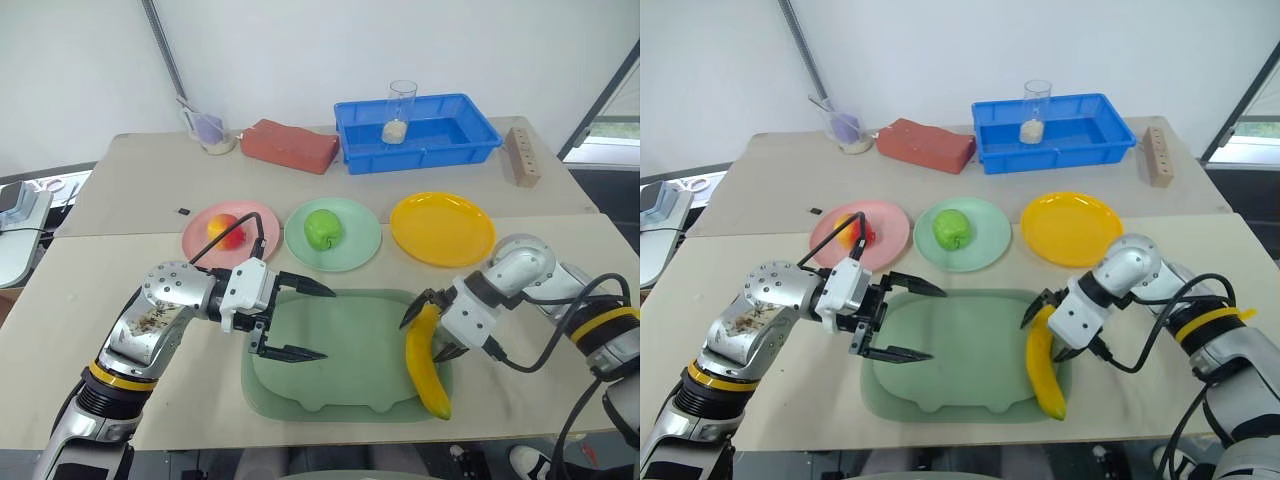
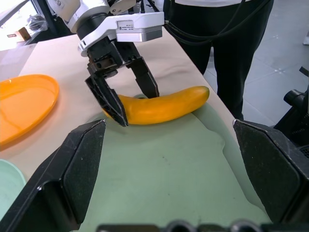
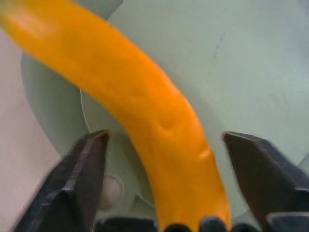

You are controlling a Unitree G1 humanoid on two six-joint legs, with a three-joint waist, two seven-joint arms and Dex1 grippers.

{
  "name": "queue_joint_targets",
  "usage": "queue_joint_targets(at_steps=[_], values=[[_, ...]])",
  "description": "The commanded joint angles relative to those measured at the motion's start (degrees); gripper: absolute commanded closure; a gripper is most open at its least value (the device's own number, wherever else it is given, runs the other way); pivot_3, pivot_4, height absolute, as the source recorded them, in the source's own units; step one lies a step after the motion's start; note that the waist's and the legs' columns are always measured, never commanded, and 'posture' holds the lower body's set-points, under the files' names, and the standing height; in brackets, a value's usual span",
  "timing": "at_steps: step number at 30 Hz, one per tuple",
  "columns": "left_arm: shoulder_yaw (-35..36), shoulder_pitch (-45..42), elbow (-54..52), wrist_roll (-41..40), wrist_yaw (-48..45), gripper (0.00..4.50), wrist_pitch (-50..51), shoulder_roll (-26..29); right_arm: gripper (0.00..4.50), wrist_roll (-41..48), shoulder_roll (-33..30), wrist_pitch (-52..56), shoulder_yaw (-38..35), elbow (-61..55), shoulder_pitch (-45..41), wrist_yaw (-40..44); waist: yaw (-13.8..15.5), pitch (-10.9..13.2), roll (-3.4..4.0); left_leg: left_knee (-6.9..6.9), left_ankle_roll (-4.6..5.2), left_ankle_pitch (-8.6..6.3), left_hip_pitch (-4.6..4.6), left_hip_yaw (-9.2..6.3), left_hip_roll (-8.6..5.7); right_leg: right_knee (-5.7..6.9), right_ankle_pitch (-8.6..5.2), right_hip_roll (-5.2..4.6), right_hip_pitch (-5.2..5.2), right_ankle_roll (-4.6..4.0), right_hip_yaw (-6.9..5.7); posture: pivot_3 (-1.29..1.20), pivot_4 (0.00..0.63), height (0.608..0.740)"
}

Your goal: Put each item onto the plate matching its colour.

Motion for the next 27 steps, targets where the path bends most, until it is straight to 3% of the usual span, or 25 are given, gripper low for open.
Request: queue_joint_targets(at_steps=[1,5,11,16,19,22,27], values=[[0.2,-1.2,-1.1,-0.1,0.4,0.00,-0.3,0.2,1.89,2.4,-1.9,1.5,0.1,-2.9,-0.3,2.7,0.0,0.0,0.01,0.00,0.00,0.00,0.00,0.01,0.00,0.00,0.00,0.00,0.00,0.00,0.00,0.00,0.150,0.740],[-0.2,-1.5,-0.8,-0.1,0.3,0.00,-0.6,-0.2,3.18,4.0,-3.2,1.7,-0.1,-4.4,0.4,2.7,0.0,0.0,0.01,0.00,0.00,0.00,0.01,0.00,0.00,0.00,0.00,0.00,0.00,0.00,0.00,0.00,0.150,0.740],[-0.9,-2.9,0.8,0.3,0.3,0.00,-1.0,-1.3,3.22,9.2,-6.3,4.3,-1.8,-9.9,1.3,2.7,0.0,0.0,0.02,0.02,0.00,0.00,0.00,0.01,0.00,0.04,0.00,0.00,0.01,0.00,0.01,0.00,0.150,0.740],[-0.4,-4.7,3.8,1.4,2.5,0.00,-1.5,-3.0,3.22,14.4,-7.2,13.5,-12.3,-14.8,4.7,-1.2,0.0,0.0,0.02,0.02,0.01,0.01,-0.02,0.00,0.00,0.05,0.00,0.00,0.22,0.00,0.01,0.00,0.150,0.740],[1.0,-8.4,7.9,1.7,7.1,0.00,0.4,-5.9,3.22,16.3,-7.6,28.1,-19.3,-16.1,7.6,-9.8,0.4,0.0,0.01,0.11,0.01,0.01,0.00,-0.02,0.00,0.08,0.00,0.01,0.31,0.01,-0.01,0.00,0.150,0.740],[2.4,-11.8,13.5,3.0,12.1,0.00,0.2,-9.0,3.22,21.4,-4.1,50.1,-25.8,-14.4,7.1,-22.8,0.8,0.0,-0.01,0.26,0.01,0.01,0.05,-0.03,0.00,0.06,0.01,0.00,0.27,-0.01,-0.02,0.00,0.150,0.740],[4.1,-16.1,18.2,3.2,20.1,0.00,1.8,-14.8,3.22,11.8,4.4,63.5,-28.8,0.3,-3.3,-37.0,0.7,0.0,0.01,0.33,0.01,0.01,-0.04,-0.05,-0.03,0.08,0.15,0.02,0.29,0.01,-0.01,0.00,0.150,0.740]])
